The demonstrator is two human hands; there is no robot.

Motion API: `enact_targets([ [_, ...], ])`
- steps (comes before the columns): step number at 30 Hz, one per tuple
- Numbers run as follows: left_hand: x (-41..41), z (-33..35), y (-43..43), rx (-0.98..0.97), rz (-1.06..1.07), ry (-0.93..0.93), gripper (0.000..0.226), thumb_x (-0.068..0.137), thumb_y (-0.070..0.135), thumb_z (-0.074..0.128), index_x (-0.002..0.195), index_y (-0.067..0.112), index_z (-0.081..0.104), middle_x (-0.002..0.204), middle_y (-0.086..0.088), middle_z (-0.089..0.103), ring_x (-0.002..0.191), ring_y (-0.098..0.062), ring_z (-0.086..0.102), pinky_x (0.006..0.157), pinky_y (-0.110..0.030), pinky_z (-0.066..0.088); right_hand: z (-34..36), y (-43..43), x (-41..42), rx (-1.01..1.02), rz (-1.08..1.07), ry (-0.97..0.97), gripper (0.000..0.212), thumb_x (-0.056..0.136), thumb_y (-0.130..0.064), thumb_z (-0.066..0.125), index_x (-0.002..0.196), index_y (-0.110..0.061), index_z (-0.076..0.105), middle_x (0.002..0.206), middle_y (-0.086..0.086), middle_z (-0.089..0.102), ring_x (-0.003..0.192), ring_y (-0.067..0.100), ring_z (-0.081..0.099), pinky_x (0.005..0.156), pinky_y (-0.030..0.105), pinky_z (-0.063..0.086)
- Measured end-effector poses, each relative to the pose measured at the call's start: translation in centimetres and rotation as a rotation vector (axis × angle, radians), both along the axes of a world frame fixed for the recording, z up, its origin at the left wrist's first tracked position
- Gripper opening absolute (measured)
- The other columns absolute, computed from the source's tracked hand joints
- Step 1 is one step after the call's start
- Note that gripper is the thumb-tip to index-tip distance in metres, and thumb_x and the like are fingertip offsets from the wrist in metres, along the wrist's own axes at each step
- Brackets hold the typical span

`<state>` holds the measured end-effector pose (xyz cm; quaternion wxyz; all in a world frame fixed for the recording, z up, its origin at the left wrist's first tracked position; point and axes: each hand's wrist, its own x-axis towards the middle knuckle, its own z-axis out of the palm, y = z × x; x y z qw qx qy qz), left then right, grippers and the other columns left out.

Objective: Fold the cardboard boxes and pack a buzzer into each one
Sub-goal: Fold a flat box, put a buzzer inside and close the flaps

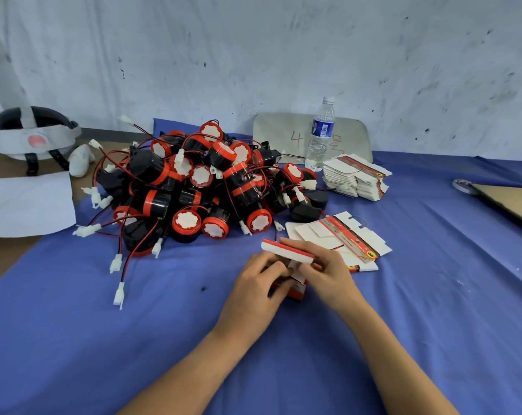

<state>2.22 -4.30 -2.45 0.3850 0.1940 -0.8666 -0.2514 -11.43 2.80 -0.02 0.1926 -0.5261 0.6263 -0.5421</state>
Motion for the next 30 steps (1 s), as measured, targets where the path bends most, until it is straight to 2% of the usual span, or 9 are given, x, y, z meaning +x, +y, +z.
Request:
enact_targets([
  [2,0.1,0.0,0.0,0.001,0.004,-0.012,0.011,0.090,0.013,0.066,0.101,0.015,0.069,0.110,0.004,0.059,0.103,-0.012,0.055,0.084,-0.030,0.052,0.2,0.4,0.2,0.023,0.085,0.012,0.052,0.075,-0.011,0.057,0.117,-0.040,0.064,0.107,-0.015,0.069,0.098,0.002,0.062,0.080,0.014,0.046],
  [5,0.1,0.2,0.1,0.019,0.012,0.006,0.020,0.092,0.011,0.064,0.110,0.017,0.069,0.119,0.003,0.057,0.108,-0.013,0.055,0.088,-0.028,0.052,0.1,0.1,0.7,-0.013,0.150,0.017,0.040,0.082,-0.031,0.068,0.119,-0.044,0.064,0.120,-0.015,0.065,0.117,0.008,0.057,0.094,0.016,0.044],
  [9,0.2,0.3,0.2,0.047,0.078,0.077,0.012,0.086,0.004,0.069,0.091,0.015,0.069,0.101,0.005,0.054,0.093,-0.012,0.056,0.080,-0.023,0.050,-0.3,-0.5,0.7,-0.078,0.026,-0.012,0.035,0.092,-0.010,0.063,0.111,-0.039,0.068,0.114,-0.011,0.069,0.112,0.006,0.061,0.093,0.021,0.046],
  [12,0.4,0.4,-0.3,0.187,0.203,0.187,0.033,0.081,-0.004,0.071,0.076,0.024,0.054,0.088,0.007,0.046,0.080,-0.007,0.052,0.071,-0.010,0.042,-0.5,-0.5,0.4,-0.006,0.002,0.018,0.039,0.089,-0.005,0.066,0.104,-0.041,0.069,0.121,-0.016,0.064,0.117,-0.001,0.055,0.099,0.024,0.046],
  [14,0.5,0.5,-0.7,0.287,0.247,0.229,0.041,0.081,-0.003,0.071,0.078,0.030,0.046,0.089,0.004,0.048,0.084,-0.004,0.052,0.073,-0.012,0.044,-0.5,-0.4,0.3,0.032,-0.002,0.033,0.037,0.087,-0.007,0.069,0.101,-0.041,0.070,0.123,-0.016,0.062,0.119,-0.003,0.053,0.103,0.027,0.044],
  [17,0.5,0.4,-0.9,0.395,0.194,0.260,0.038,0.083,-0.005,0.069,0.088,0.029,0.053,0.096,0.000,0.055,0.089,-0.004,0.058,0.079,-0.020,0.051,-0.5,-0.5,0.5,0.046,-0.020,0.050,0.034,0.086,-0.011,0.071,0.100,-0.042,0.069,0.123,-0.018,0.061,0.119,-0.003,0.052,0.104,0.030,0.044],
  [21,0.6,0.4,-1.0,0.370,0.166,0.232,0.032,0.086,-0.006,0.065,0.097,0.025,0.063,0.100,0.003,0.058,0.093,-0.005,0.060,0.082,-0.017,0.051,-0.6,-0.7,0.5,0.081,-0.016,0.096,0.032,0.088,-0.018,0.068,0.103,-0.047,0.066,0.128,-0.018,0.058,0.124,0.002,0.049,0.107,0.033,0.041],
  [26,0.6,0.4,-1.4,0.416,0.168,0.251,0.020,0.091,0.000,0.060,0.095,0.018,0.067,0.099,0.003,0.059,0.093,0.000,0.058,0.078,-0.013,0.049,-1.0,-0.8,0.5,0.075,-0.041,0.246,0.036,0.091,-0.025,0.065,0.105,-0.057,0.058,0.124,-0.036,0.048,0.120,-0.010,0.043,0.104,0.017,0.035],
  [30,0.5,0.4,-1.6,0.424,0.180,0.259,0.017,0.091,-0.002,0.060,0.091,0.013,0.068,0.097,0.001,0.060,0.091,0.001,0.058,0.076,-0.011,0.048,-0.9,-0.8,0.1,0.160,0.016,0.283,0.035,0.089,-0.032,0.064,0.110,-0.058,0.055,0.129,-0.040,0.040,0.130,0.000,0.034,0.107,0.014,0.024],
])
